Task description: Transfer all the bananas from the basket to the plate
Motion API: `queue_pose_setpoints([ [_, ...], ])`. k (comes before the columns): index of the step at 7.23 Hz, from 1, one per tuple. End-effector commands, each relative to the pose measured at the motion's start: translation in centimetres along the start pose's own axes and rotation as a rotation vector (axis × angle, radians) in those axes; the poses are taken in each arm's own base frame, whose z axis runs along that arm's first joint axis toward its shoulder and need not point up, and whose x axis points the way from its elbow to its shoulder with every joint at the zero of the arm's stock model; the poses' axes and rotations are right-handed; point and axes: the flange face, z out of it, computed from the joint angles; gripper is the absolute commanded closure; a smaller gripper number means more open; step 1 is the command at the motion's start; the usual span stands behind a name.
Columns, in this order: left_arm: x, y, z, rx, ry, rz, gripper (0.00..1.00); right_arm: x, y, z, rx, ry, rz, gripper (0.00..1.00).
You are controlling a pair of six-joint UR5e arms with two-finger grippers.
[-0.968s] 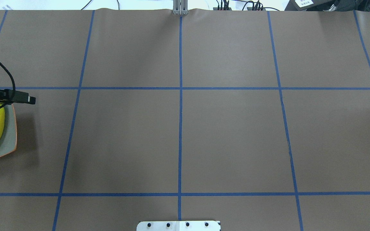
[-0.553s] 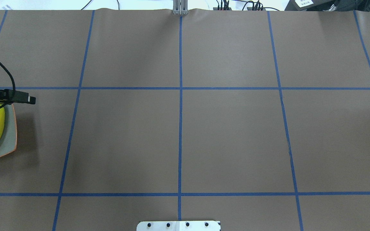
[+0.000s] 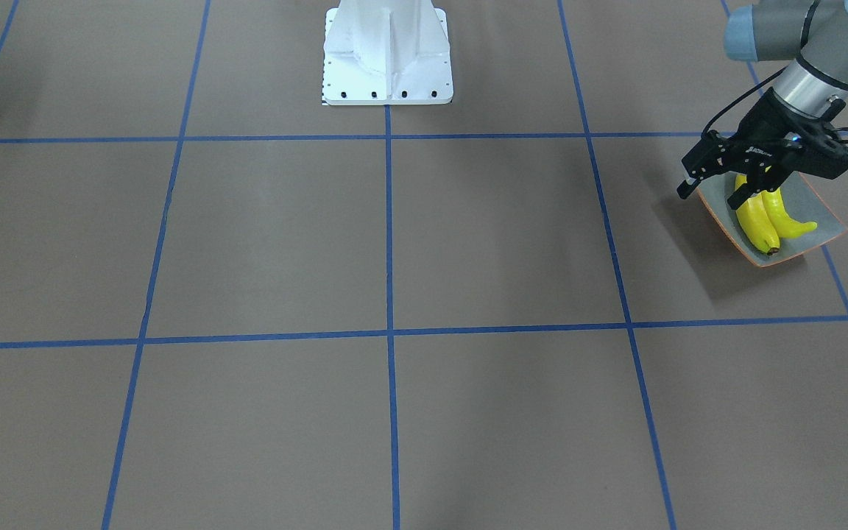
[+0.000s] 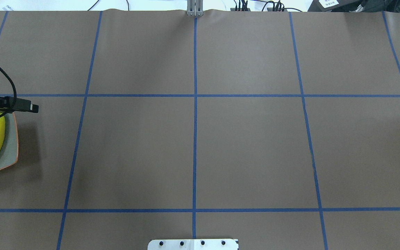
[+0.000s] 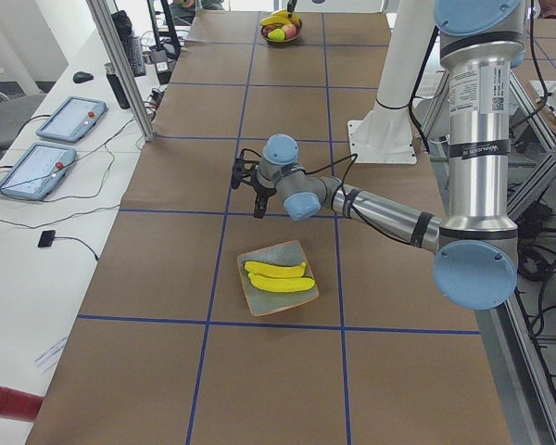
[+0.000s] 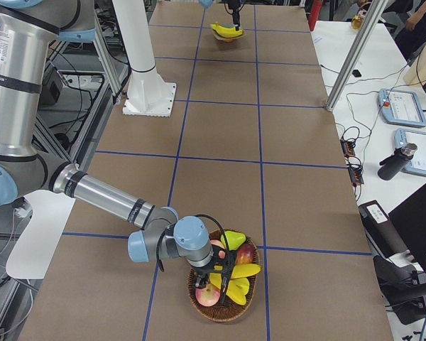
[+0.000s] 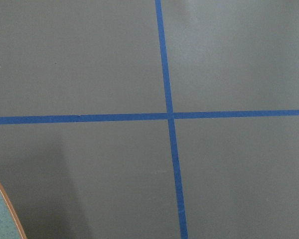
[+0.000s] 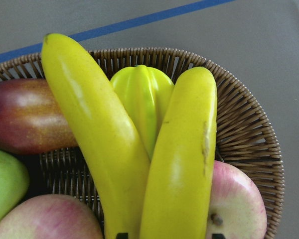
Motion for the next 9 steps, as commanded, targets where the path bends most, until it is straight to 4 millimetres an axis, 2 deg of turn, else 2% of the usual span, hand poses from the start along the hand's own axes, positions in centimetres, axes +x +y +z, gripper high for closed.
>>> queue_pose_setpoints([
  [1,0.3,0.1,0.1,-0.002,0.004,-0.021,0.00,-1.2,0.5,-1.9,0.021,-0.031,-0.047,1.00],
  [3,1.3,-0.1,0.3,-0.003,0.018,-0.046,0.00,-0.8,2.2,-3.6,0.032,-0.062,-0.076,1.00],
  [5,2.1,-0.3,0.4,-0.004,0.032,-0.039,0.00,-2.4,1.3,-5.2,0.069,-0.072,-0.109,1.00],
  [6,2.8,-0.6,0.4,0.000,0.041,-0.059,0.00,-4.4,-0.2,-6.5,0.102,-0.083,-0.148,1.00],
  [7,4.4,-1.1,0.7,0.001,0.061,-0.071,0.00,-6.1,-1.8,-7.6,0.131,-0.100,-0.164,1.00],
  [8,6.4,-1.8,1.1,0.000,0.085,-0.086,0.00,-9.1,-3.7,-8.9,0.147,-0.149,-0.180,1.00],
  [9,8.6,-2.8,1.5,0.005,0.113,-0.105,0.00,-13.8,-6.0,-9.7,0.131,-0.225,-0.131,1.00],
])
